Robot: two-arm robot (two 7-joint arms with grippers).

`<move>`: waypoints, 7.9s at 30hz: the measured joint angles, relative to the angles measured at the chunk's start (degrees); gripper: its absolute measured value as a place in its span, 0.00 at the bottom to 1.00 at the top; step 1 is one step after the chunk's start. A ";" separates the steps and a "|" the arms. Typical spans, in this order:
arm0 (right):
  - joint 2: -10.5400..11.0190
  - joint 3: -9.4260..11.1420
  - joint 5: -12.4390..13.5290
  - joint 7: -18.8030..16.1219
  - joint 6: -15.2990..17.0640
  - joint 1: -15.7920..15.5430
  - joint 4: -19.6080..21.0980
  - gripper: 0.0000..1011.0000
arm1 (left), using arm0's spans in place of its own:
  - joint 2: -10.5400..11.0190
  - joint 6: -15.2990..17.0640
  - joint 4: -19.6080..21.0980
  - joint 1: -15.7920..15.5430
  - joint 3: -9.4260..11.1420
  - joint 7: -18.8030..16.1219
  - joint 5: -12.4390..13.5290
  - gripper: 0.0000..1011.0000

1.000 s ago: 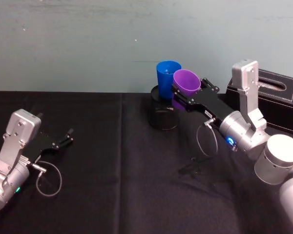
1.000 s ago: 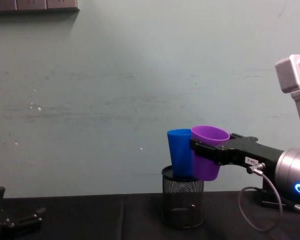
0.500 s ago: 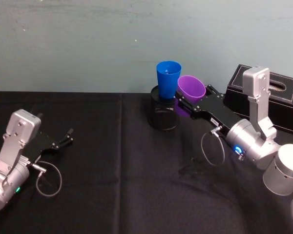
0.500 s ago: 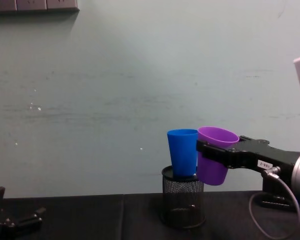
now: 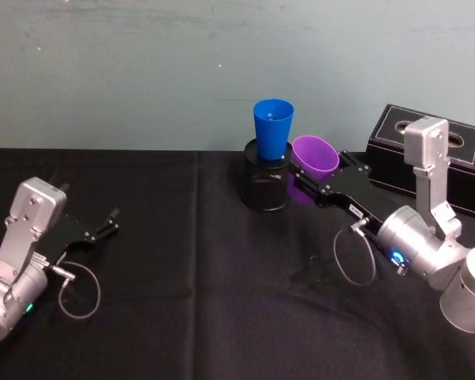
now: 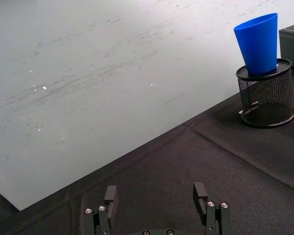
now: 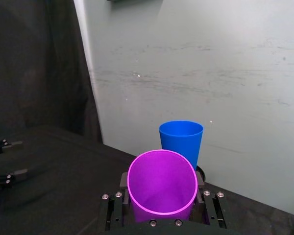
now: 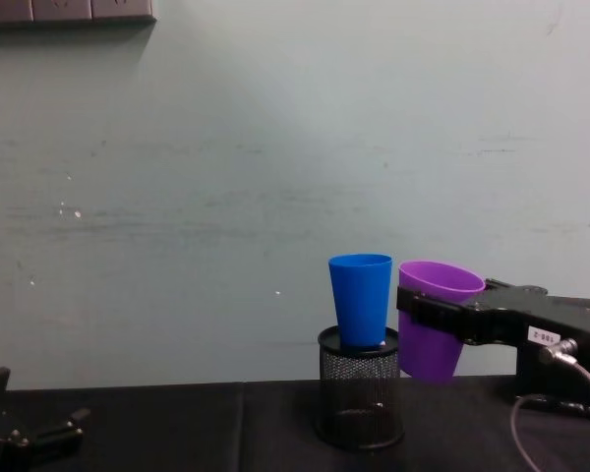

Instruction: Pick up one cup with a gripper and tap it against the other cup.

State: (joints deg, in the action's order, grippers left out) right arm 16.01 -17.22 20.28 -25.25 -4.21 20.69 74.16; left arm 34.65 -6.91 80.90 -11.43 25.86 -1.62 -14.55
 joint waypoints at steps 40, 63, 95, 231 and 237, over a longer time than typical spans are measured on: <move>4.05 -1.04 1.90 0.43 0.52 -4.61 5.95 0.72 | 0.00 0.00 0.00 0.00 0.00 0.00 0.00 1.00; 5.67 -0.55 1.94 0.65 -0.49 -8.41 8.89 0.72 | 0.00 0.00 0.00 0.00 0.00 0.00 0.00 1.00; 5.49 -0.27 1.02 0.82 -1.14 -10.01 8.10 0.72 | 0.00 0.00 0.00 0.00 0.00 0.00 0.00 1.00; 3.29 -3.01 -4.07 1.01 -1.07 -9.07 1.67 0.72 | 0.00 0.00 0.00 0.00 0.00 0.00 0.00 1.00; 3.29 -3.01 -4.07 1.01 -1.06 -9.07 1.67 0.72 | 0.00 0.00 0.00 0.00 0.00 0.00 0.00 1.00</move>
State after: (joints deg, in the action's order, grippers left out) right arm 19.30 -20.22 16.21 -24.24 -5.27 11.62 75.83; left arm 34.65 -6.91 80.90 -11.43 25.86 -1.62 -14.55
